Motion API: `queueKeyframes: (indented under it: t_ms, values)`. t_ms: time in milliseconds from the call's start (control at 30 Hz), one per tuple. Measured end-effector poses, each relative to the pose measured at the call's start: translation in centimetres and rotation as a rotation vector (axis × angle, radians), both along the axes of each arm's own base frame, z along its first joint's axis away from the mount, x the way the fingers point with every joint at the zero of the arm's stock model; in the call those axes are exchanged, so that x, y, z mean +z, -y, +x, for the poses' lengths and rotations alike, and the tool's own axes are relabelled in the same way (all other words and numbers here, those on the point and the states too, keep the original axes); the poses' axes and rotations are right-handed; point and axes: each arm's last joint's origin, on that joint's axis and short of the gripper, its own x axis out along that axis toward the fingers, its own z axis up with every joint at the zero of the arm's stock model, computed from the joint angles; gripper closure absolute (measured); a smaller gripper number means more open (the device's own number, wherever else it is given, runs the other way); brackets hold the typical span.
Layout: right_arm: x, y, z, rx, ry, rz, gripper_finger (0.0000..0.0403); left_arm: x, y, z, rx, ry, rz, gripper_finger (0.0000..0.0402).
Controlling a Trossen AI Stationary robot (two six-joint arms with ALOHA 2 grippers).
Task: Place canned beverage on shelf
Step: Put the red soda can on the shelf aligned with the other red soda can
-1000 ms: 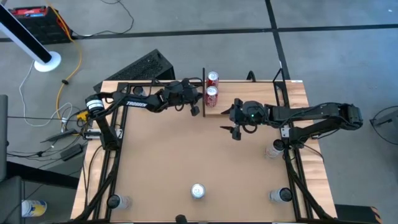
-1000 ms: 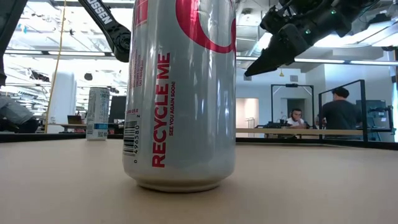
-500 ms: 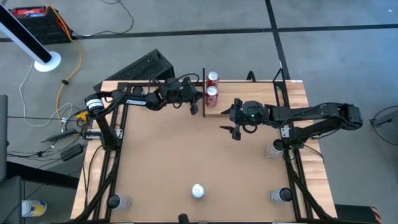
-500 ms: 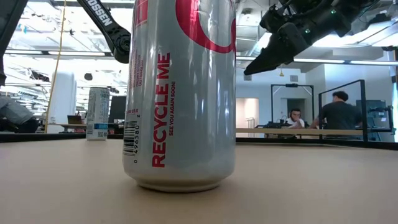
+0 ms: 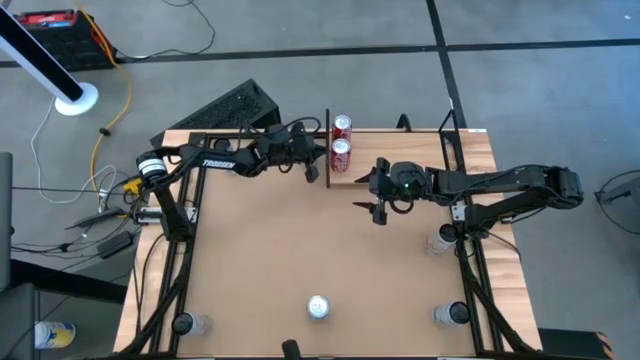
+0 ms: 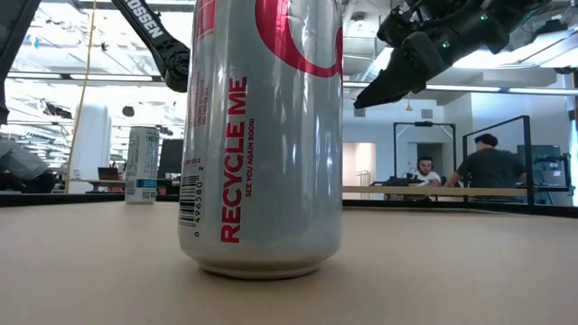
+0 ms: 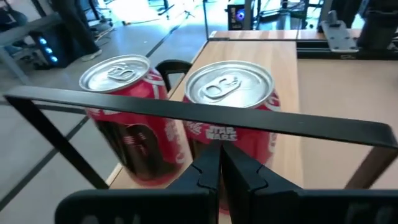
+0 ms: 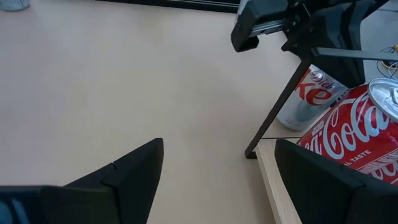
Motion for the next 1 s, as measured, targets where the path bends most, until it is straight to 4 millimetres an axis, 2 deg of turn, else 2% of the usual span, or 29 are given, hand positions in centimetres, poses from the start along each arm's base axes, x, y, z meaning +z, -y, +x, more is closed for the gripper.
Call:
queueKeyframes:
  t_ms: [200, 600, 800, 1000]
  values:
    - [0.0, 0.2, 0.0, 0.000, -0.002, -0.016, 0.0072, 0.0, -0.6, -0.4, 0.062, -0.004, -0.001, 0.0401]
    - [0.3, 0.4, 0.1, -0.003, 0.033, -0.030, 0.0072, 0.2, -0.7, -0.4, 0.040, 0.018, 0.008, 0.0401]
    - [0.4, 0.4, 0.1, -0.002, 0.036, -0.033, 0.0072, -1.8, -1.2, 0.6, 0.006, 0.024, -0.028, 0.0401]
    - [0.3, 0.4, 0.1, 0.000, 0.028, -0.032, 0.0072, -1.9, -1.2, 0.7, -0.005, 0.018, -0.029, 0.0402]
